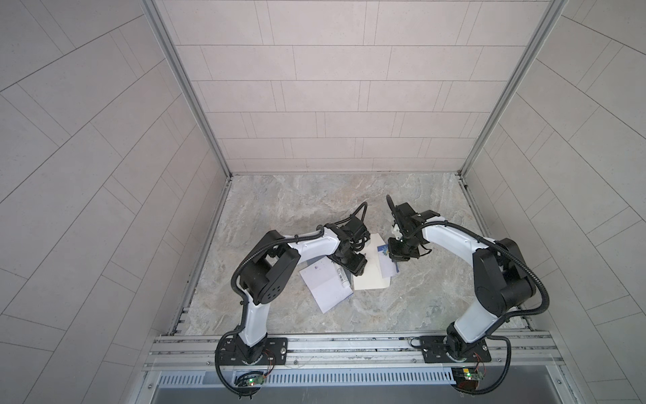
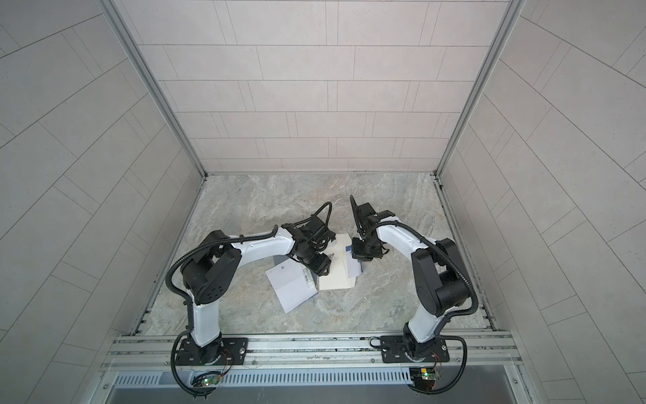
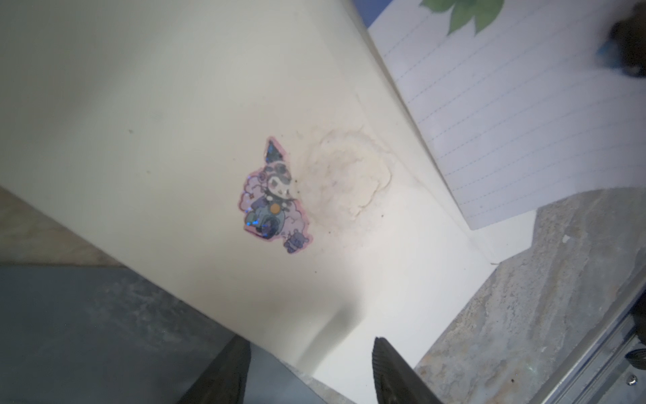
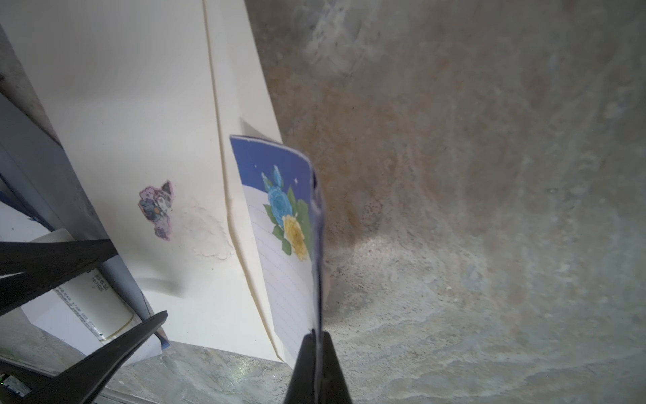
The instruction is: Place the letter into the envelope and seal it
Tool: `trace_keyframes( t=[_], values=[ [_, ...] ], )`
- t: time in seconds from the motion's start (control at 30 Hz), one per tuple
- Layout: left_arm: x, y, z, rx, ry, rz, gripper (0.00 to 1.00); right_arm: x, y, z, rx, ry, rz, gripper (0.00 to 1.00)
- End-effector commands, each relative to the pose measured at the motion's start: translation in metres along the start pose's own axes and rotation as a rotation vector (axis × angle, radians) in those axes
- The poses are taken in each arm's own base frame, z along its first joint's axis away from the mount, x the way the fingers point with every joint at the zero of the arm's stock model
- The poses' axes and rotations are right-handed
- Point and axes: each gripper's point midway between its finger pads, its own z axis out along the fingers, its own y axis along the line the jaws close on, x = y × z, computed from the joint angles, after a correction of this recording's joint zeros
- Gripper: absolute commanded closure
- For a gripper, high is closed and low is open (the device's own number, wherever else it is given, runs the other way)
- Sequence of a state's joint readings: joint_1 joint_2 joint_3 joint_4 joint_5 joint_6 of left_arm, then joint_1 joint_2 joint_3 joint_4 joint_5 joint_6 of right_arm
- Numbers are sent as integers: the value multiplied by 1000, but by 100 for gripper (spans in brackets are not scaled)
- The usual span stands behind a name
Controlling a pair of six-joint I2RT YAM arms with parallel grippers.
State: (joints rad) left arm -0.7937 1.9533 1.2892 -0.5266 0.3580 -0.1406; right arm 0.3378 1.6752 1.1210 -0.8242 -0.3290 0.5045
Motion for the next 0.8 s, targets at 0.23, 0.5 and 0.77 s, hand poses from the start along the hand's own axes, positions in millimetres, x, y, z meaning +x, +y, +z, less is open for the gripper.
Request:
trace_keyframes(
  t=[0.23, 0.5, 0.77],
  values=[
    [2, 0, 17, 17, 24, 9, 37, 3, 3, 1, 28, 68, 48, 100],
    [0, -2, 19, 29, 23, 9, 37, 2, 7, 13, -1, 92, 52, 100],
    [-3, -2, 20, 28, 19, 6, 37, 3, 9, 25, -27, 99, 31, 100]
  ],
)
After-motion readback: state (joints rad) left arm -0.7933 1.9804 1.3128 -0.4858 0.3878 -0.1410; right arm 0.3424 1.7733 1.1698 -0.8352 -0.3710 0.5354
